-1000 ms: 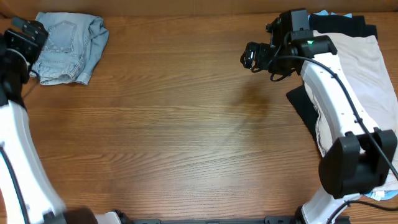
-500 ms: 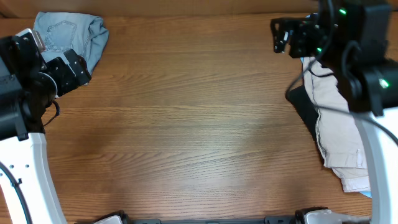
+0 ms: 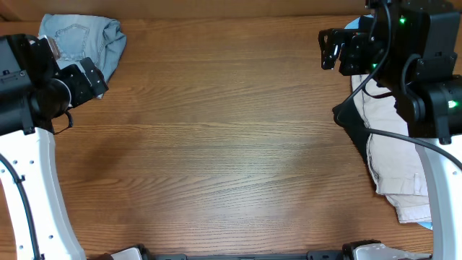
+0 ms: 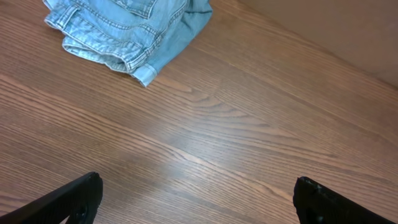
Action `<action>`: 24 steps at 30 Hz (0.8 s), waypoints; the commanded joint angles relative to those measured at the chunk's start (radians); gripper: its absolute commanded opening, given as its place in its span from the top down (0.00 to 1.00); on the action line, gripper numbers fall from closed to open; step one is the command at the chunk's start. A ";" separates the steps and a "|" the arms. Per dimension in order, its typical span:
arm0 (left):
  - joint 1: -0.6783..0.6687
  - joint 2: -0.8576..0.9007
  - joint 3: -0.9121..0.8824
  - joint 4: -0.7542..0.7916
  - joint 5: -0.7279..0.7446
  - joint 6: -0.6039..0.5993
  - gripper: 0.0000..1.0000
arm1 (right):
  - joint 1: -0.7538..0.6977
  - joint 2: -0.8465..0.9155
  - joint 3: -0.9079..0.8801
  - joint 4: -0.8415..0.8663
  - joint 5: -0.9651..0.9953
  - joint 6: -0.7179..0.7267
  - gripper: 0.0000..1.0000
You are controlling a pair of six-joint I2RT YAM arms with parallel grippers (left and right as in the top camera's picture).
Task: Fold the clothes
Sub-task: 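Release the shorts and lift the left gripper away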
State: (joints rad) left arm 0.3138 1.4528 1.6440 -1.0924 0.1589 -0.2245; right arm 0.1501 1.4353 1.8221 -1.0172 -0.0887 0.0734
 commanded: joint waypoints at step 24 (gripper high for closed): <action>0.001 -0.050 0.020 -0.003 -0.116 0.091 0.00 | -0.006 -0.080 0.012 0.161 0.054 0.007 0.00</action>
State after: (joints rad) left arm 0.3138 1.4681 1.6444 -1.0931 0.1047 -0.1677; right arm 0.1501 1.4231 1.8221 -0.8814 -0.0593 0.0784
